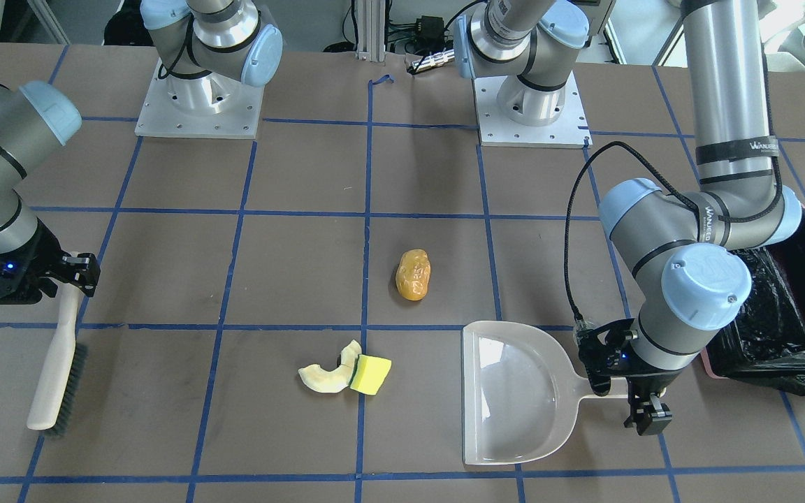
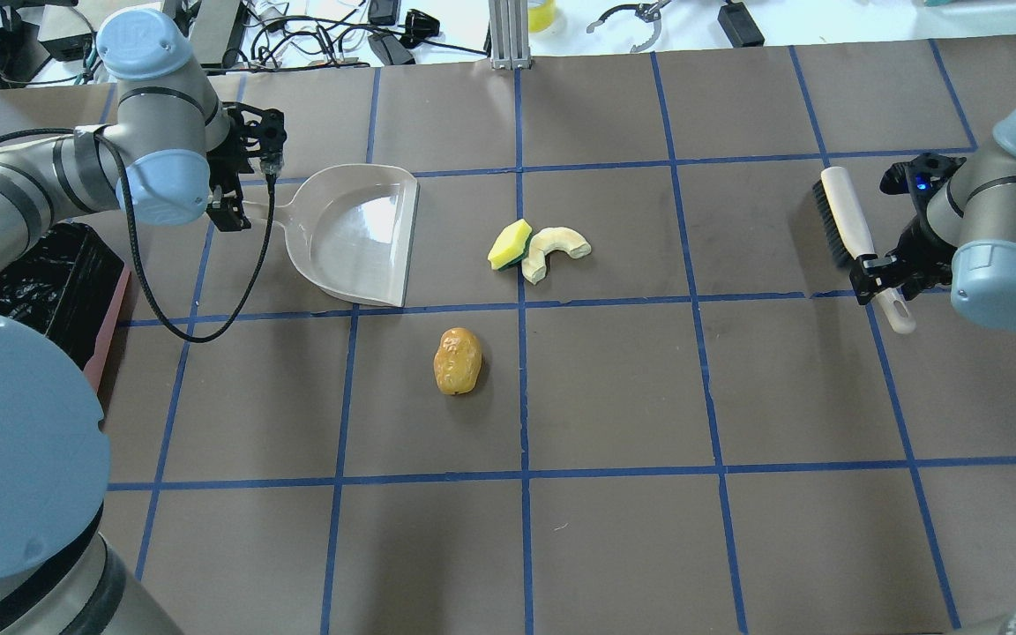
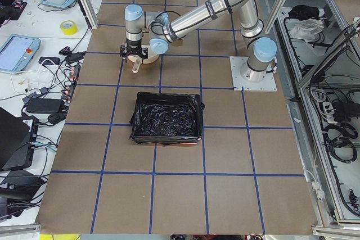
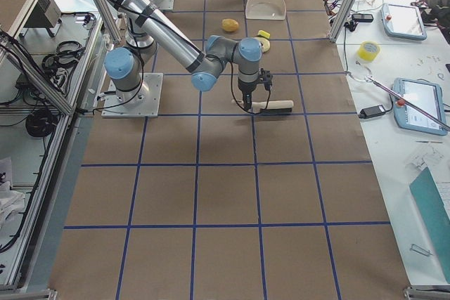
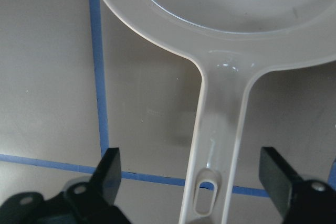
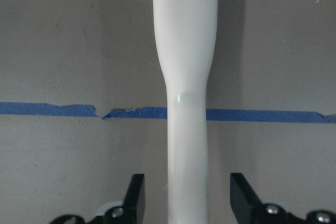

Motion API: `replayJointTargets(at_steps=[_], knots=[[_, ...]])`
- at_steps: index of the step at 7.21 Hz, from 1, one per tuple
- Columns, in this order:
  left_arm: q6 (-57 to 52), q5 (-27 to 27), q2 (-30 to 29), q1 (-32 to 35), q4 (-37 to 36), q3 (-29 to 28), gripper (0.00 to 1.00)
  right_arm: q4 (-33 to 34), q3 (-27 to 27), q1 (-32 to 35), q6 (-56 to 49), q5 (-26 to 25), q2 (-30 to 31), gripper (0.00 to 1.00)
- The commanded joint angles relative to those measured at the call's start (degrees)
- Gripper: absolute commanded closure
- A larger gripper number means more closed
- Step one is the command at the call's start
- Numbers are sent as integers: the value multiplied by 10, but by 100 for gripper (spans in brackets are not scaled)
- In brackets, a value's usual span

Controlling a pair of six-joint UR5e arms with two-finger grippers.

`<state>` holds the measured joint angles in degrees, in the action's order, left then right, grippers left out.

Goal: Sweep and dump trash into bin
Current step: 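Close the left gripper on the dustpan handle while the right gripper grasps the brush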

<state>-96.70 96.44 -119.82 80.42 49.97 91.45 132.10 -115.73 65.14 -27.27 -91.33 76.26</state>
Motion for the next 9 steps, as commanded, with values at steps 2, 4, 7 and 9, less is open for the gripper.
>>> replayJointTargets(at_steps=[2, 4, 7, 9], knots=[[-1, -27, -3, -16, 5, 6, 10, -4, 0, -2, 0, 7, 0, 42], [-2, -27, -2, -16, 5, 8, 51, -8, -1, -2, -1, 8, -1, 80], [-6, -24, 9, -16, 3, 15, 100, -7, 2, -2, 0, 8, 4, 100], [-3, -26, 12, -16, -2, 28, 100, -59, 25, 13, 34, 7, 46, 100]])
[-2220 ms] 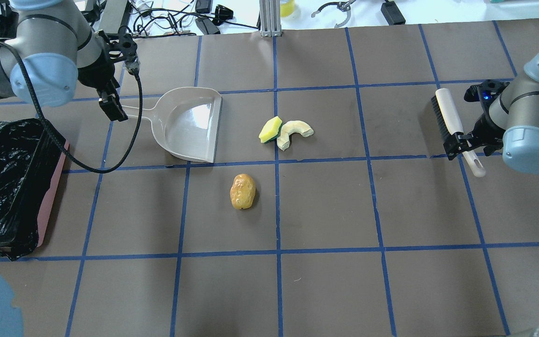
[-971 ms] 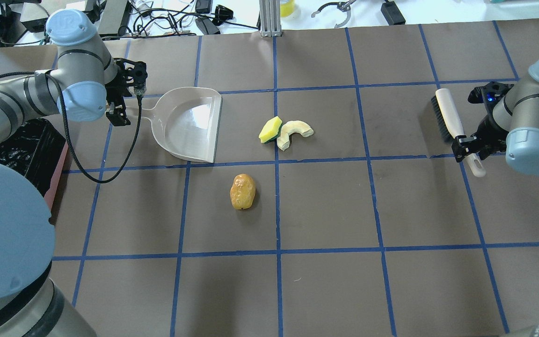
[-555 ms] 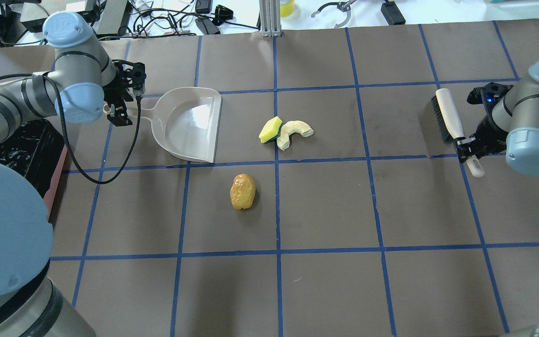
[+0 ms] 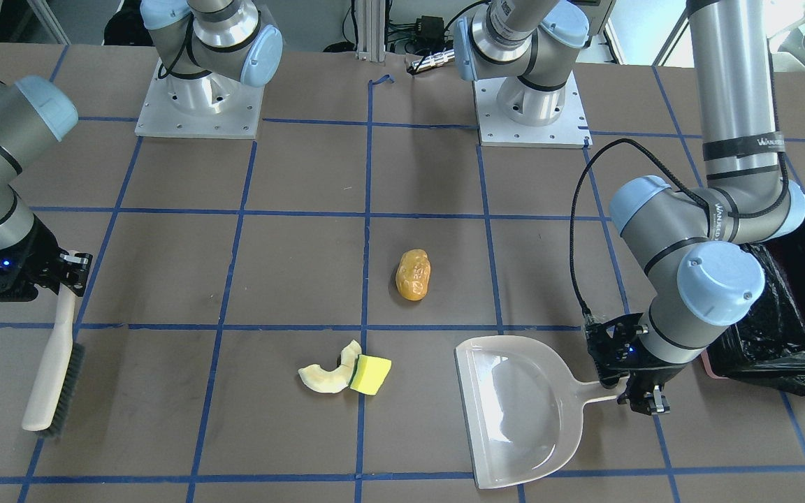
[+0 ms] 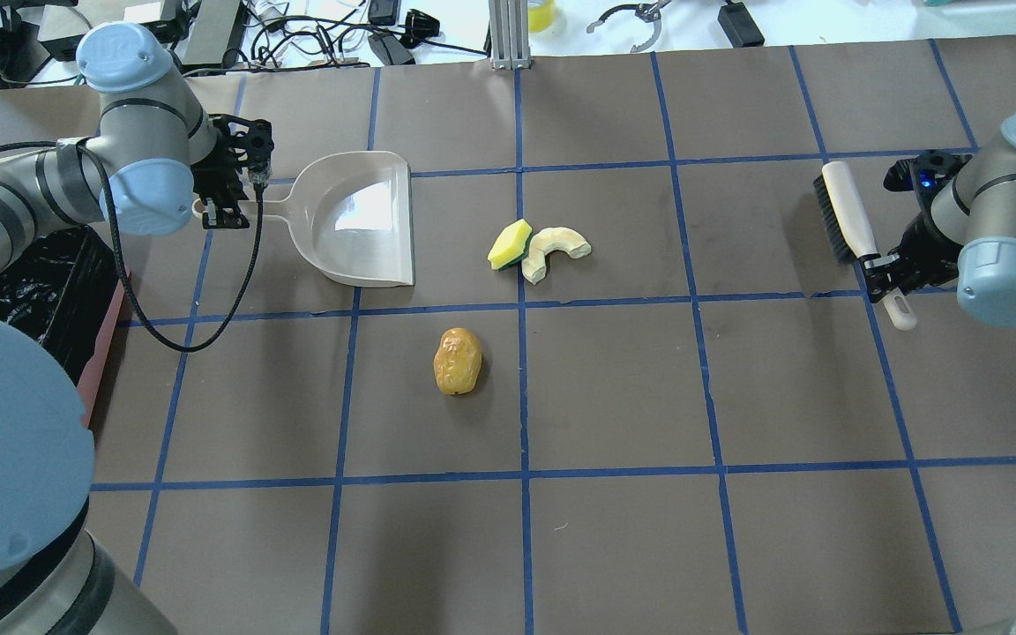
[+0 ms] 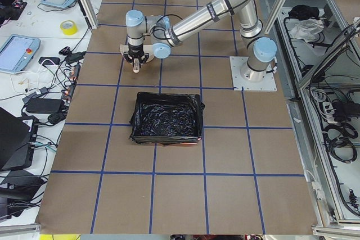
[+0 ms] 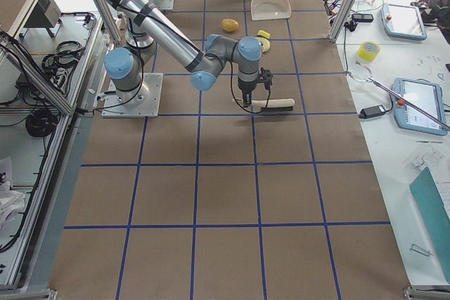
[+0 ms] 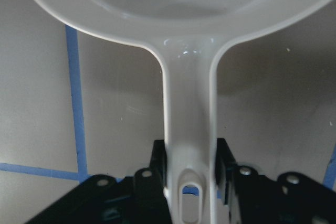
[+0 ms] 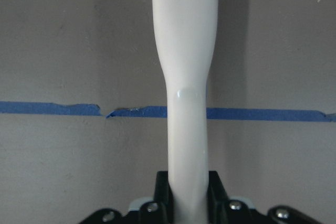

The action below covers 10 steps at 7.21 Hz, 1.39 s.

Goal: Sweep and dump trash into bin
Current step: 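Close the left gripper on the dustpan handle while the right gripper grasps the brush, then carry the brush with the right gripper toward the sponge and food pieces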

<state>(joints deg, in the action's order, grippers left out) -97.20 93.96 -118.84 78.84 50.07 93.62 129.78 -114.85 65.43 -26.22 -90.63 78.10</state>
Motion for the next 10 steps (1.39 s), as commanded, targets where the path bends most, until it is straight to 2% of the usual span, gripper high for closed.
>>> replayJointTargets(at_steps=[1, 4, 6, 10], knots=[[-1, 0, 4, 0, -3, 7, 100, -79, 34, 51, 74, 0, 46, 100], [-16, -1, 7, 2, -2, 6, 100, -100, 24, 146, 202, 2, 90, 100], [-32, -1, 5, 2, -2, 5, 100, -98, 24, 228, 317, 7, 95, 100], [-36, -1, 5, 3, -2, 5, 100, -102, 14, 345, 475, 8, 63, 100]])
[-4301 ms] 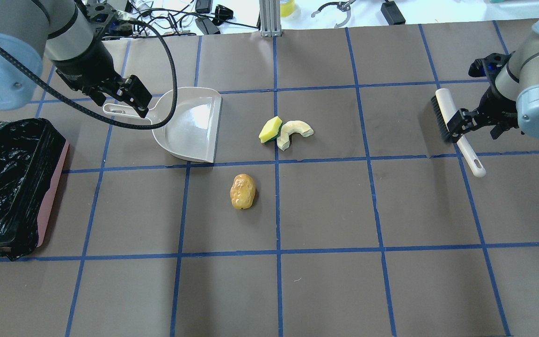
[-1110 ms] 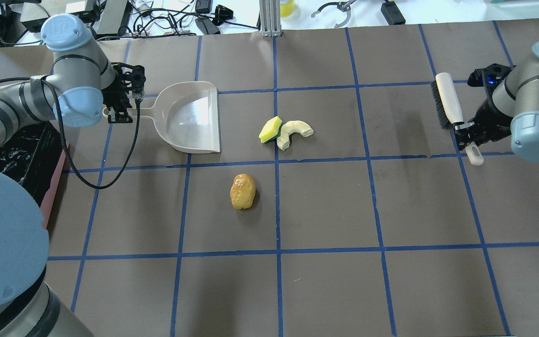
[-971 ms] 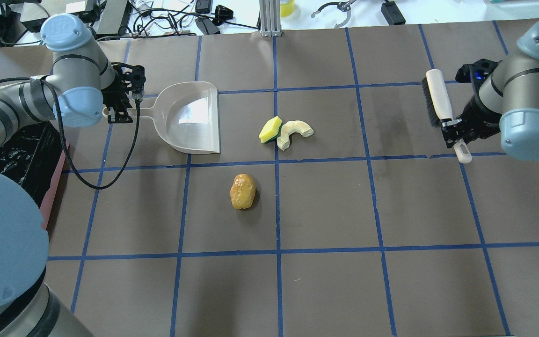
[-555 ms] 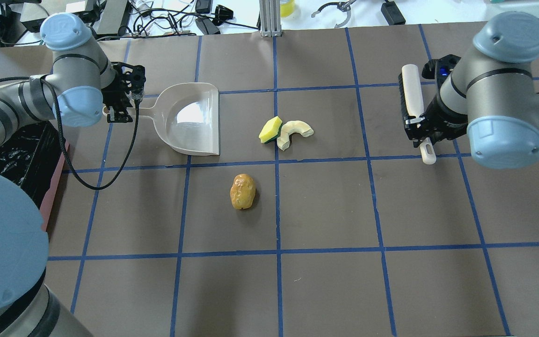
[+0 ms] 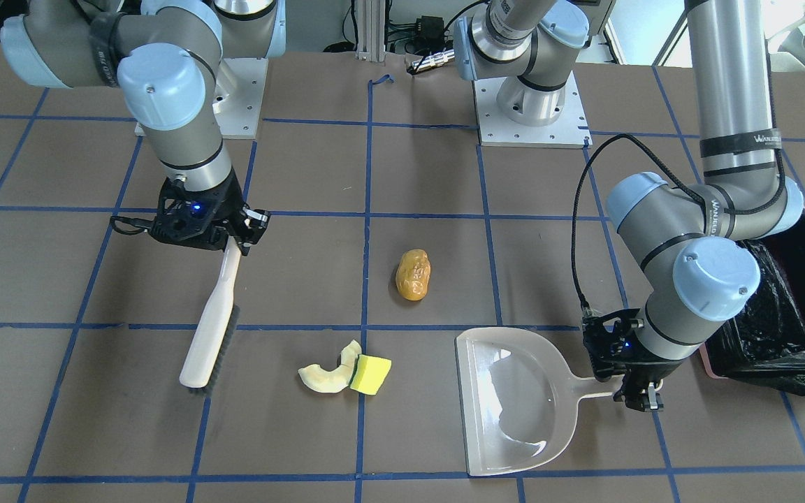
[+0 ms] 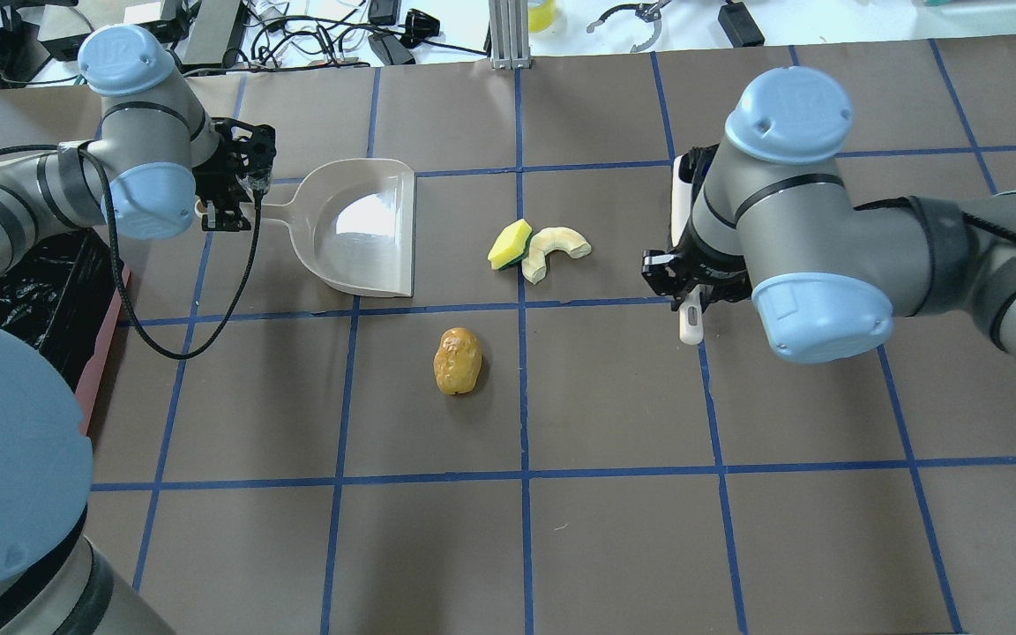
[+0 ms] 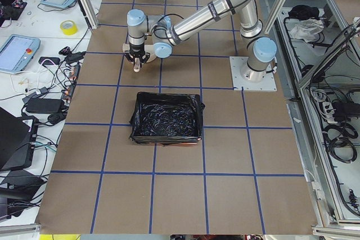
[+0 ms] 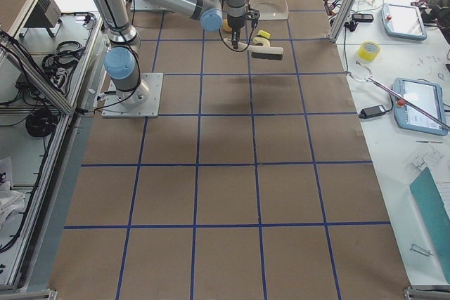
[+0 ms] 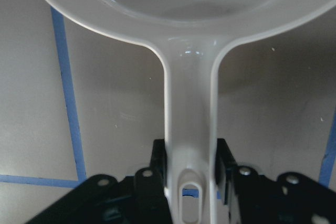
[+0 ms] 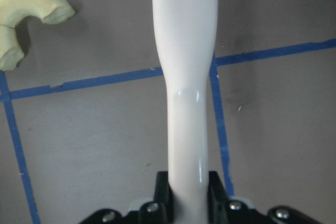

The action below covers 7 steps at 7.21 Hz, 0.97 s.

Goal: Sweep and dump trash into bin
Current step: 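Carry the brush with the right gripper toward the sponge and food pieces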

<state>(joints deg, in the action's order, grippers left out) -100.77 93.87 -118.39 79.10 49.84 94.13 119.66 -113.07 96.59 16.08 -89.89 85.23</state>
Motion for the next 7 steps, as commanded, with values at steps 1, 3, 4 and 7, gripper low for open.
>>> replayJointTargets(at_steps=[1, 3, 4, 7], knots=[[0, 0, 1, 0, 0, 0, 100, 2, -3, 56, 64, 2, -23, 100], [0, 0, 2, 0, 0, 0, 100, 9, -1, 76, 91, 24, -48, 100], [0, 0, 2, 0, 0, 0, 100, 11, 0, 83, 87, 29, -61, 100], [0, 0, 4, 0, 0, 0, 100, 52, 9, 97, 90, 40, -91, 100]])
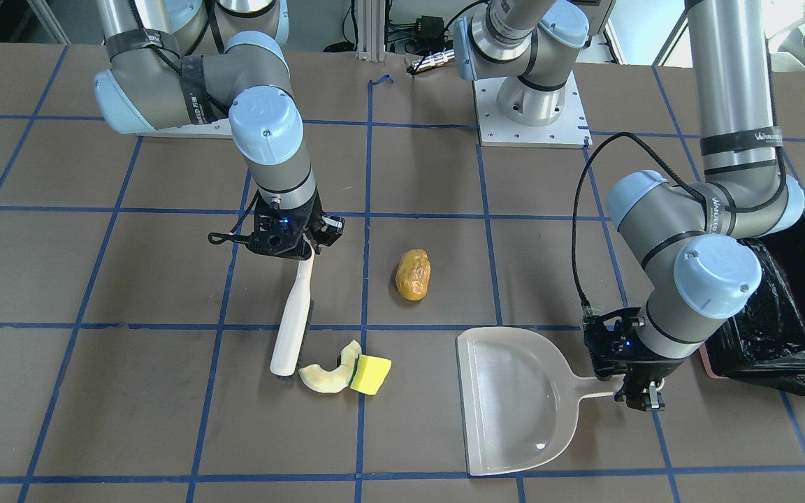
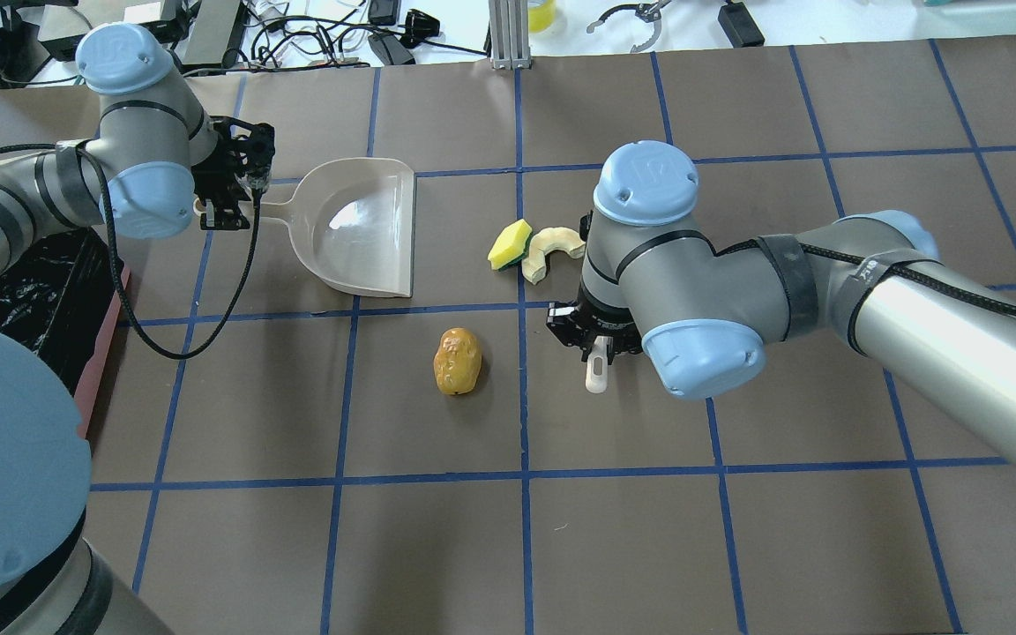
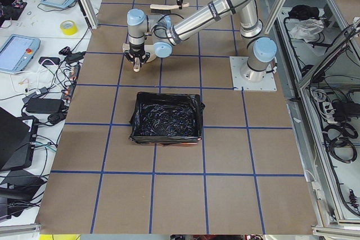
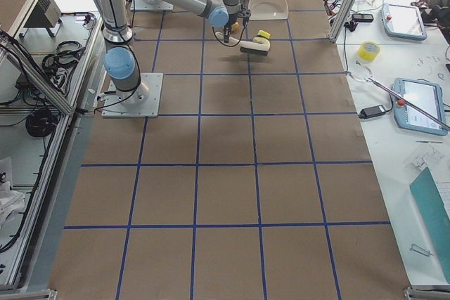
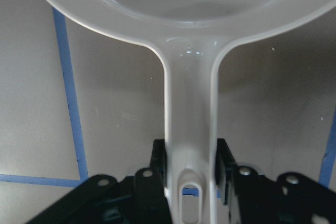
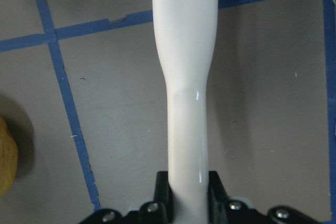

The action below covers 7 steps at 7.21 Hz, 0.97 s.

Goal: Sweep and dump trash into bin
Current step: 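Carry the brush with the right gripper toward the sponge and food pieces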

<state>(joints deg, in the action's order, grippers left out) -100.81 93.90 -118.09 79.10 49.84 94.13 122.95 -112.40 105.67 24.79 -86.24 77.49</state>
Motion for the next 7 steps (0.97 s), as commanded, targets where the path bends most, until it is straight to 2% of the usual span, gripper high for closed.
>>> replayJointTargets(at_steps=[1, 3, 5, 7], knots=[[0, 0, 0, 1, 0, 0, 100, 24, 10, 7, 1, 4, -23, 100], [1, 0, -2, 3, 0, 0, 100, 41, 24, 17, 9, 5, -39, 100], [2, 0, -7, 3, -2, 0, 100, 39, 73, 44, 45, 18, -69, 100], [2, 0, -7, 3, -2, -1, 100, 41, 92, 68, 63, 21, -89, 100]])
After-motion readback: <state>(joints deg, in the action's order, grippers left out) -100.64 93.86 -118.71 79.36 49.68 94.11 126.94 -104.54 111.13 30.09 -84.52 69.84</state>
